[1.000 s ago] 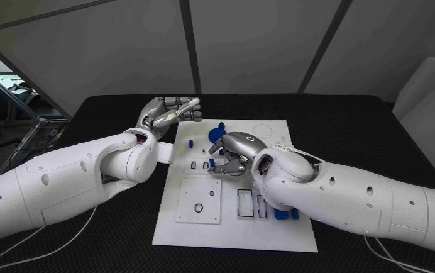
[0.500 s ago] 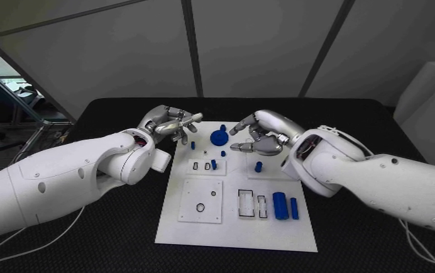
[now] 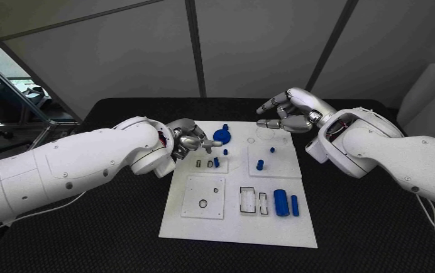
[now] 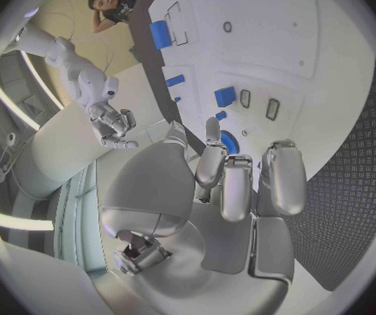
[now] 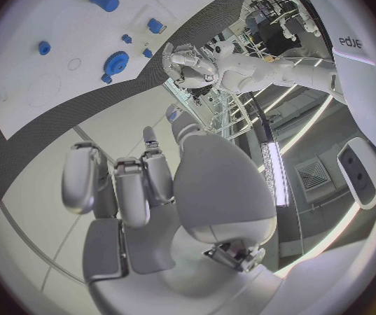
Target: Assemble the parts on the task board
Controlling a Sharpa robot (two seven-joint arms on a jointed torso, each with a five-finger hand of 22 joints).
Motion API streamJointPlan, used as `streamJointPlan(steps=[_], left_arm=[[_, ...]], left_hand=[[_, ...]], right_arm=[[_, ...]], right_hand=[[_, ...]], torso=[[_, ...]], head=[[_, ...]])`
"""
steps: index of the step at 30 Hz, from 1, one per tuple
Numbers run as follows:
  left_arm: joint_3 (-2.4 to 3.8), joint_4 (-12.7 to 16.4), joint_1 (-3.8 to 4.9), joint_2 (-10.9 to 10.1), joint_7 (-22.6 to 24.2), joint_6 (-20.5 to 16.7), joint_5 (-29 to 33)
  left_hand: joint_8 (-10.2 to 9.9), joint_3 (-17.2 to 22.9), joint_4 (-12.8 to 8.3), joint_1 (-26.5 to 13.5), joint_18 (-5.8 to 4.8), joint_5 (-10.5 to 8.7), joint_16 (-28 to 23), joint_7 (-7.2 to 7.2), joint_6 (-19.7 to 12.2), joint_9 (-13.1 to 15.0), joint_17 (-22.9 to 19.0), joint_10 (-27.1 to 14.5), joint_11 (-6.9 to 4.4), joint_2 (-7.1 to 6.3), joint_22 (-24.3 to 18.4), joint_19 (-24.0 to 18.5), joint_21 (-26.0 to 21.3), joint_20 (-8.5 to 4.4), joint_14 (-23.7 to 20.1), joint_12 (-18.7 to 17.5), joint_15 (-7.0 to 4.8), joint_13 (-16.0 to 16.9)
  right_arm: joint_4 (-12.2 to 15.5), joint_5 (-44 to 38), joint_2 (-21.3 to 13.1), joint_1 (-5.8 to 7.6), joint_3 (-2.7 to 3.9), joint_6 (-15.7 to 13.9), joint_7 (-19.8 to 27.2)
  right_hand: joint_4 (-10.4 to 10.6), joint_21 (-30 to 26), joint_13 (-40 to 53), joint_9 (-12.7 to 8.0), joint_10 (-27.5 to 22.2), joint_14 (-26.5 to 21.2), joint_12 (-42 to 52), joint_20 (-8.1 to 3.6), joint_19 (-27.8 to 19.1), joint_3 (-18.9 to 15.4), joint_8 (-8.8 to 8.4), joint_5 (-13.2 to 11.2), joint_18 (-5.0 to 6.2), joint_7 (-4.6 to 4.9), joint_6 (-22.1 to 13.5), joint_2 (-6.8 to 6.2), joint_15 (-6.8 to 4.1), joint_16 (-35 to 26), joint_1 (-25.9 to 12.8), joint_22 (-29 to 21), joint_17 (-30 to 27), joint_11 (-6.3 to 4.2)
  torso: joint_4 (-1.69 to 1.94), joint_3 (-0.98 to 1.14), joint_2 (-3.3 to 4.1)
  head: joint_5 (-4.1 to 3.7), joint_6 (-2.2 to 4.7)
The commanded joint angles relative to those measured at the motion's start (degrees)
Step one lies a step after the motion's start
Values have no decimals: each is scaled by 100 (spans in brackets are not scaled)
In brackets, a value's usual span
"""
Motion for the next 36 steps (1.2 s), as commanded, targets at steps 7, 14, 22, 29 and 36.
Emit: streamJointPlan(steps=[7,14,22,29,36], left_arm=[[-171,-257,182,425,-1026,663,-915],[-220,-365,234,587,-1145,801,-970],[-233,-482,252,737,-1218,975,-983],[-235,-540,257,801,-1257,1113,-984],[-236,-606,260,874,-1285,1182,-984]], left_hand=[[131,-192,15,-111,-102,4,24,0,-123,139,959,65,2,14,275,166,152,-8,448,114,-47,130],[183,-257,18,-162,-123,1,25,-9,-134,192,962,88,-6,34,384,224,211,-12,449,160,-52,185],[220,-287,10,-163,-136,4,24,-18,-140,231,962,106,-13,53,454,262,249,-16,449,191,-58,223],[267,-298,-7,-86,-139,7,24,-28,-158,283,964,107,-21,85,479,269,262,-21,449,204,-65,239],[303,-299,-16,-1,-141,8,24,-33,-175,328,967,107,-27,119,496,271,270,-26,450,211,-70,249]], right_arm=[[-83,-59,59,23,15,79,-239],[-113,-125,75,24,16,87,-303],[-152,-152,117,25,16,112,-340],[-169,-156,139,25,16,139,-362],[-176,-157,142,25,16,156,-375]], right_hand=[[12,-40,300,2,-12,476,-26,-7,-50,-48,12,85,46,-6,28,-5,-42,-32,-20,-21,1033,-33],[14,-44,297,1,-11,476,-29,-11,-51,-52,12,118,47,-9,30,-5,-46,-35,-19,-26,1030,-37],[17,-49,295,0,-11,474,-31,-14,-52,-55,13,147,47,-10,31,-4,-49,-40,-20,-31,1022,-39],[21,-54,294,-1,-10,474,-32,-16,-55,-57,14,166,49,-12,34,0,-51,-41,-22,-38,1022,-40],[25,-62,290,-2,-11,474,-36,-19,-59,-58,15,193,50,-13,37,6,-53,-45,-22,-48,1017,-42]], torso=[[8,14,-24],[9,6,-16],[10,4,-9],[7,1,-2],[9,3,-5]], head=[[27,-42],[23,-60],[22,-88],[20,-114],[9,-141]])
